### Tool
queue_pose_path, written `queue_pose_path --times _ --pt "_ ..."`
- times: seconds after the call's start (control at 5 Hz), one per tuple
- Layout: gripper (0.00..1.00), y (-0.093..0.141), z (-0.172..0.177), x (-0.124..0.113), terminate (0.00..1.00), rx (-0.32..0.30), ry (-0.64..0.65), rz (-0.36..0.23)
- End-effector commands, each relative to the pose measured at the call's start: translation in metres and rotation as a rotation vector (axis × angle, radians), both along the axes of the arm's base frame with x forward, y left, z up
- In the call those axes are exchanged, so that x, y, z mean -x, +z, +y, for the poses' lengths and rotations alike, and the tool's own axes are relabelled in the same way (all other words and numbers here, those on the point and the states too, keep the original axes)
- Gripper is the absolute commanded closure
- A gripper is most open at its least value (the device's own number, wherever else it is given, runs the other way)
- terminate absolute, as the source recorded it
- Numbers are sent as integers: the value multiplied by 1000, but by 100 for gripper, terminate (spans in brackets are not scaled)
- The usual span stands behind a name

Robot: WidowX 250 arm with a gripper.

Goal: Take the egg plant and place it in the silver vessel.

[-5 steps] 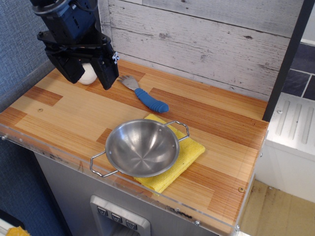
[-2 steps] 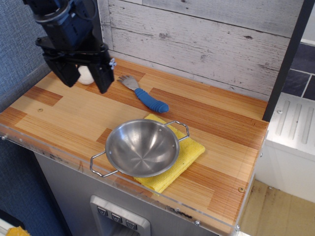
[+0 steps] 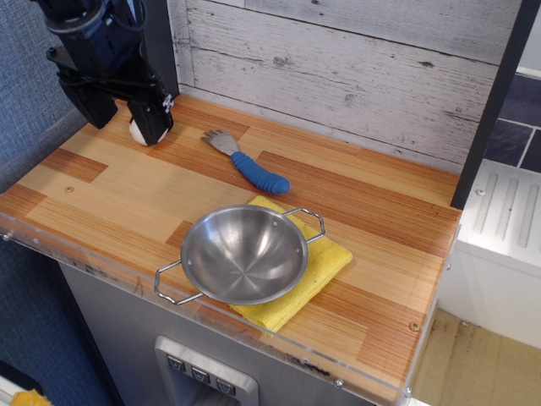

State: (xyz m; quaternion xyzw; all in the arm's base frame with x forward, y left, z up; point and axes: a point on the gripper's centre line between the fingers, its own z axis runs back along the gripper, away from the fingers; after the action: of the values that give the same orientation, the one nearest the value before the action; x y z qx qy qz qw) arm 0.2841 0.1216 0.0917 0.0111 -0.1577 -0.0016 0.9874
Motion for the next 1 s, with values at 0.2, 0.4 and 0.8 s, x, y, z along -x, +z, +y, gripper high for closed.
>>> queue_pose_path --times 0.2,0.4,0.8 --pt "0 -25 37 -37 0 -13 161 -202" --pt "0 -38 43 -47 0 -5 178 -201" --pt "0 -54 54 -61 0 -10 159 -202"
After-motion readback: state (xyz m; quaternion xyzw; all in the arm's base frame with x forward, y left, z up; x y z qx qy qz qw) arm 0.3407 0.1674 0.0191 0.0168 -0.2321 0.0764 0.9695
